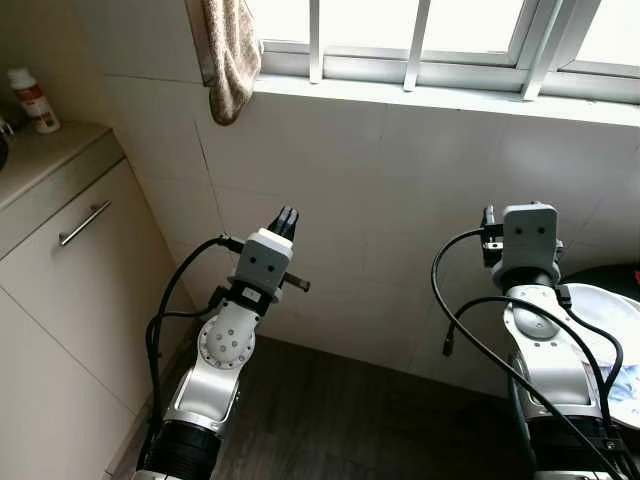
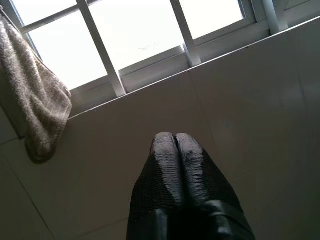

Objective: Kitchen organization

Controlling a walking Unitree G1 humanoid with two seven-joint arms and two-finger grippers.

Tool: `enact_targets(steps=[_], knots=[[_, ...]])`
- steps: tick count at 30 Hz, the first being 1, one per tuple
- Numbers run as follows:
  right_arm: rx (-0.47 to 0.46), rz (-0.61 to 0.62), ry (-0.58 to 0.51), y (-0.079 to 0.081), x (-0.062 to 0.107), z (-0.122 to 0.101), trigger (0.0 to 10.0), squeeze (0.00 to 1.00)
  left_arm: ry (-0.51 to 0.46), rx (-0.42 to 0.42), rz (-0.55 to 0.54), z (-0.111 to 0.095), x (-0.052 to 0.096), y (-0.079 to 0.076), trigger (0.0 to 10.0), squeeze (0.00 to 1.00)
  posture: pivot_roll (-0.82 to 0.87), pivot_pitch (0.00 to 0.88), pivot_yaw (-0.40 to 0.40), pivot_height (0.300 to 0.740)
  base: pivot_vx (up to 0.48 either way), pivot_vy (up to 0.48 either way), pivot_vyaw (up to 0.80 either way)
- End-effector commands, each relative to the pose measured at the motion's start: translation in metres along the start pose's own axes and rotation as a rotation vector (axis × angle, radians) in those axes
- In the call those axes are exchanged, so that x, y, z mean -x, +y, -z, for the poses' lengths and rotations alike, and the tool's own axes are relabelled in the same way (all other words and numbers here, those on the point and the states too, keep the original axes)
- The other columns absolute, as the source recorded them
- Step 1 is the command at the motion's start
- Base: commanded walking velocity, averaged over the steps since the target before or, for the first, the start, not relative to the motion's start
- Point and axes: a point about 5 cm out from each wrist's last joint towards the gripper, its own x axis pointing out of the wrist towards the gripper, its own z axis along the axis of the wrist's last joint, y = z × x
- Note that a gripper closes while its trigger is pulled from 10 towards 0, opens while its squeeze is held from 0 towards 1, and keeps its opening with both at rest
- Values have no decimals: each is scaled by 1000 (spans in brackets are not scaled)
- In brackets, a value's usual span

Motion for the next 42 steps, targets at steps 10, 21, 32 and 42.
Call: enact_targets(steps=[10, 21, 32, 42], knots=[[24, 52, -19, -7, -4, -8, 10000, 0, -5, 14, 22, -1, 0, -4, 10000, 0, -136, 0, 21, 740, 0, 0, 0], [25, -73, 0, 13, 3, -6, 10000, 0, 7, 6, 29, 1, 0, -2, 10000, 0, -137, 0, 17, 740, 0, 0, 0], [16, -87, 8, 20, 5, -5, 10000, 0, 16, -3, 42, 2, 1, -4, 10000, 0, -137, 0, 18, 740, 0, 0, 0], [18, -107, 19, 23, 8, -4, 10000, 0, 16, -3, 42, 2, 1, -4, 10000, 0, -136, 0, 17, 740, 0, 0, 0]])
